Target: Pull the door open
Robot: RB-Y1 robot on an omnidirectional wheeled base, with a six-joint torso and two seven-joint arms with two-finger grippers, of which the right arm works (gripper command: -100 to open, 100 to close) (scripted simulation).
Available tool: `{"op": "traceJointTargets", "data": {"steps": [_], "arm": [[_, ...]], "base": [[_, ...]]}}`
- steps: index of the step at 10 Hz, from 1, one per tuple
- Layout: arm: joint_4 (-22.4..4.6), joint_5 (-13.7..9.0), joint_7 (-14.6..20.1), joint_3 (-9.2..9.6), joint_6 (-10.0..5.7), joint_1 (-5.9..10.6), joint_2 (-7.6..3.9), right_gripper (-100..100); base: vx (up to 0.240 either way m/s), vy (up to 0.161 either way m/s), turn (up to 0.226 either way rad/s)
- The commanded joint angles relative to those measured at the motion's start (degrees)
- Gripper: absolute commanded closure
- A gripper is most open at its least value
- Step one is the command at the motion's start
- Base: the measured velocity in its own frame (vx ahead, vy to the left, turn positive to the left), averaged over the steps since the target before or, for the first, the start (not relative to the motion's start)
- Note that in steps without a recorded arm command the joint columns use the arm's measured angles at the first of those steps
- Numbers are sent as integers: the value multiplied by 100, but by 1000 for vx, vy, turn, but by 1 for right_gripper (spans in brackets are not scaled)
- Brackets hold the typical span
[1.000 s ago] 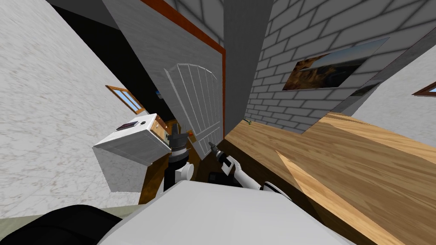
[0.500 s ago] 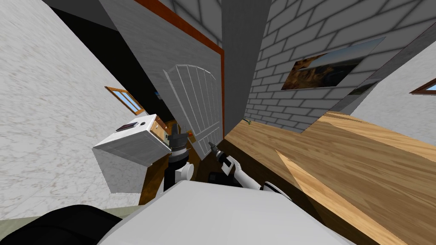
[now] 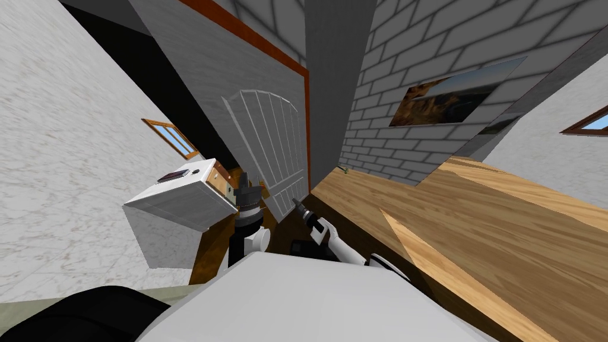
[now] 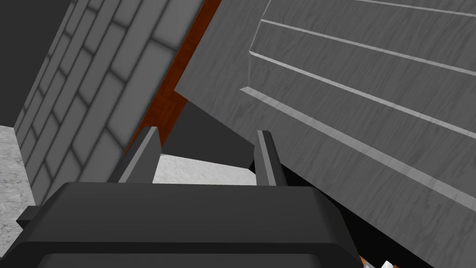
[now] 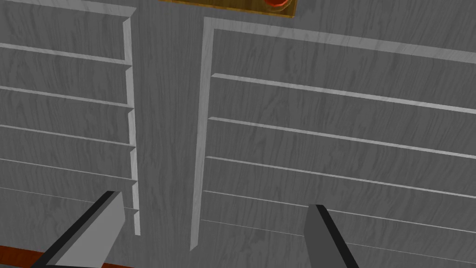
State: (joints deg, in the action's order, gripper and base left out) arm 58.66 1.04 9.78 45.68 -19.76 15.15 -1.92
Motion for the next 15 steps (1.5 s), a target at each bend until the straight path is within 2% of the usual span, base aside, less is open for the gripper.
{"op": "traceJointTargets", "data": {"steps": [1,4,5,6,10,12,15], "arm": [[-44,-3,-5,-15,-14,7,-91,-100],[-68,-14,-23,-49,-4,0,-309,-100],[-62,-29,-39,-65,-7,0,-192,-100],[-61,-30,-39,-65,-7,0,-177,-100],[-46,-36,-45,-64,-12,2,14,-100],[-38,-38,-48,-62,-14,3,119,-100],[-38,-38,-48,-62,-14,3,119,-100]], "base": [[-32,-226,-54],[-31,-204,-91],[6,52,-155],[-7,232,-61],[12,225,16],[62,97,200],[-27,14,19]]}}
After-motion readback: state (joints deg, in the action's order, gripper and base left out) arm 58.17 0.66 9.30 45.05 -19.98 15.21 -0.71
